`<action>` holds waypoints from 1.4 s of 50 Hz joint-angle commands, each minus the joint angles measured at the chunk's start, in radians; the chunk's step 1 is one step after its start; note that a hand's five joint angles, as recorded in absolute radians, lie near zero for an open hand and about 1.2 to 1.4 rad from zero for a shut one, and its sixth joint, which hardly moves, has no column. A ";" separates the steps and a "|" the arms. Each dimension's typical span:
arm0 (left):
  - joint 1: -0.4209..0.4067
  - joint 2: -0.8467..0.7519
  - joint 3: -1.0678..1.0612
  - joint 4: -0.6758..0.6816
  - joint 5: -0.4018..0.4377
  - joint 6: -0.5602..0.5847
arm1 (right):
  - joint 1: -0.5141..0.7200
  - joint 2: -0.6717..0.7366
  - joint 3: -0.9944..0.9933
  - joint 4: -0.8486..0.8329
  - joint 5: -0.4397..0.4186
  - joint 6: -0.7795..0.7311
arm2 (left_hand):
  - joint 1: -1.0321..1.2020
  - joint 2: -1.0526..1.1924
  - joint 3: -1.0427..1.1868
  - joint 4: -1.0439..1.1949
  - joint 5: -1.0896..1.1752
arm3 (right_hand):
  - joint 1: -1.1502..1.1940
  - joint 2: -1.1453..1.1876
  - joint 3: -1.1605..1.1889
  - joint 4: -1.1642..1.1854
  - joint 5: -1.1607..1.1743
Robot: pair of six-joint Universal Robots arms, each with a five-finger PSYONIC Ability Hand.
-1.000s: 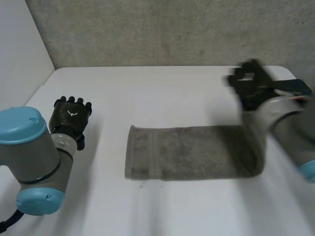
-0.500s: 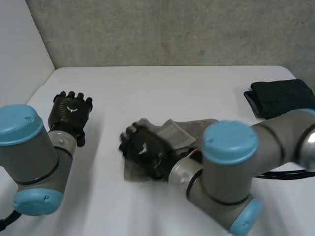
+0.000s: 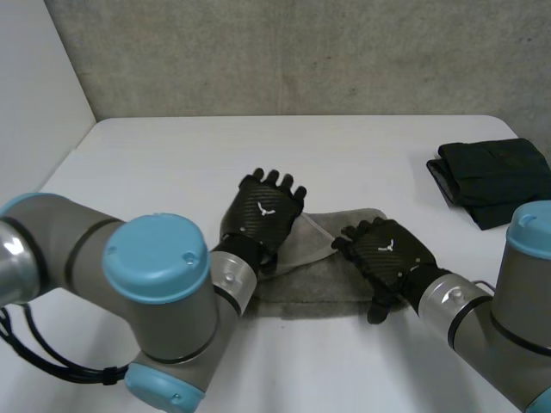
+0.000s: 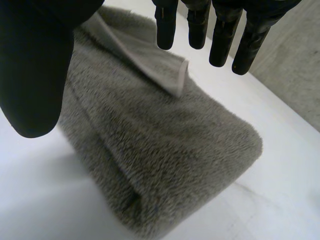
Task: Fold the laundry.
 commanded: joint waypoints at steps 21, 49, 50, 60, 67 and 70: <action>0.186 -0.295 0.280 -0.143 -0.266 0.036 | -0.026 0.074 0.040 -0.087 0.061 -0.113 | 0.052 0.038 0.032 0.039 0.022 | 0.332 0.317 0.316 0.302 0.293; 0.075 -0.024 0.024 -0.096 -0.271 -0.014 | -0.077 0.123 0.037 -0.148 0.076 -0.151 | 0.037 0.023 0.017 0.025 0.007 | 1.191 1.177 1.175 1.161 1.152; 0.075 -0.021 0.021 -0.096 -0.271 -0.016 | -0.083 0.123 0.035 -0.144 0.079 -0.156 | 0.034 0.020 0.014 0.022 0.004 | 1.191 1.177 1.175 1.161 1.152; 0.101 0.074 -0.049 -0.096 -0.267 -0.028 | -0.148 0.106 0.048 -0.099 0.108 -0.281 | 0.025 0.011 0.006 0.013 -0.005 | 1.191 1.177 1.175 1.161 1.152; 0.129 0.140 -0.097 -0.096 -0.266 -0.030 | -0.142 0.042 -0.026 -0.075 0.159 -0.435 | 0.016 0.002 -0.003 0.004 -0.014 | 1.191 1.177 1.175 1.161 1.152; 0.131 0.154 -0.103 -0.096 -0.267 -0.034 | -0.044 0.036 -0.079 -0.073 0.163 -0.470 | 0.013 -0.001 -0.006 0.001 -0.017 | 1.191 1.177 1.175 1.161 1.152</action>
